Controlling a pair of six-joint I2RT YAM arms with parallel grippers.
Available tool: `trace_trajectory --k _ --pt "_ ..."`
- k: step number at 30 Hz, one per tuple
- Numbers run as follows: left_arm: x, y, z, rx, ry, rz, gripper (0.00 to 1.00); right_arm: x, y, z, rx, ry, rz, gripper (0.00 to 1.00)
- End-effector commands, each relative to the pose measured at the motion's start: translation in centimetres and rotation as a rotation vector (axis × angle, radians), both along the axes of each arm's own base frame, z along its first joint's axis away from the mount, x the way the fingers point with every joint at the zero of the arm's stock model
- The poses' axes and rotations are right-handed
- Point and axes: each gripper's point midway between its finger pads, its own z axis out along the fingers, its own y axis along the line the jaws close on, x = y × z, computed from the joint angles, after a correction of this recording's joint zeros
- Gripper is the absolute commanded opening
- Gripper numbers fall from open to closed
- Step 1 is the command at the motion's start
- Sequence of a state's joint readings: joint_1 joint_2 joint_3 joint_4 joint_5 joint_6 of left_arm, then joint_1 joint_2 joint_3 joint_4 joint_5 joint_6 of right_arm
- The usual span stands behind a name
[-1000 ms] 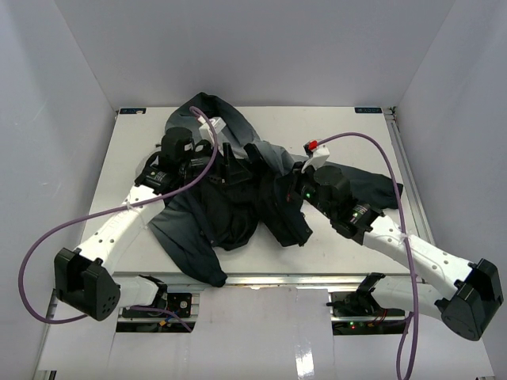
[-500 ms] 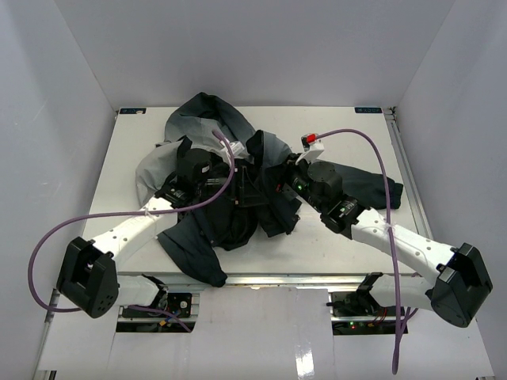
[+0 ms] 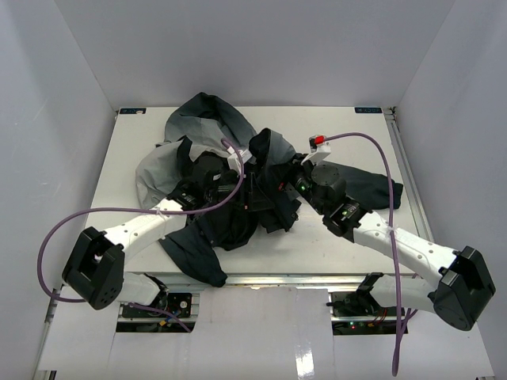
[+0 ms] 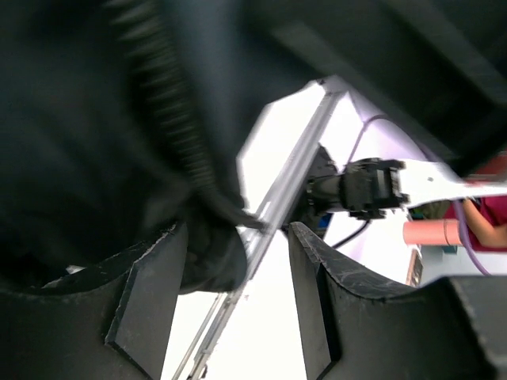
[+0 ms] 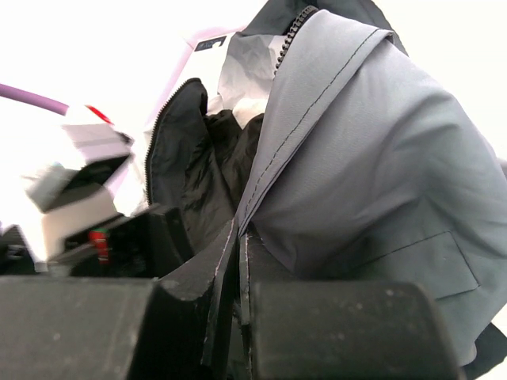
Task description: Zip up the jacket
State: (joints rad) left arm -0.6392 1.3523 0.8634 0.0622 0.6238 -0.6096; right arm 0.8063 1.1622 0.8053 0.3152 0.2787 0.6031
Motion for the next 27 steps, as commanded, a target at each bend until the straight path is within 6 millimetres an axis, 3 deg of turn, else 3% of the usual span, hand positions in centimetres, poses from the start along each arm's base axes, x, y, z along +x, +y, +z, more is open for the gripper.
trace_trajectory --k 1,13,19,24,27 --pt "0.6 -0.3 -0.2 -0.012 -0.023 0.037 0.64 0.3 -1.0 3.7 0.101 -0.079 -0.050 0.08" --pt "0.6 -2.4 -0.6 -0.046 -0.019 -0.001 0.64 -0.3 -1.1 3.1 0.141 -0.071 -0.037 0.08" --pt "0.6 -2.9 -0.5 -0.068 -0.028 -0.005 0.60 -1.0 -1.6 3.0 0.140 -0.079 -0.027 0.08" --pt "0.3 -3.4 0.6 -0.123 -0.048 -0.037 0.48 -2.2 -1.9 3.0 0.170 -0.082 0.004 0.08" --pt "0.4 -3.9 0.2 -0.120 -0.028 -0.051 0.49 -2.7 -2.4 2.8 0.189 -0.079 0.003 0.08"
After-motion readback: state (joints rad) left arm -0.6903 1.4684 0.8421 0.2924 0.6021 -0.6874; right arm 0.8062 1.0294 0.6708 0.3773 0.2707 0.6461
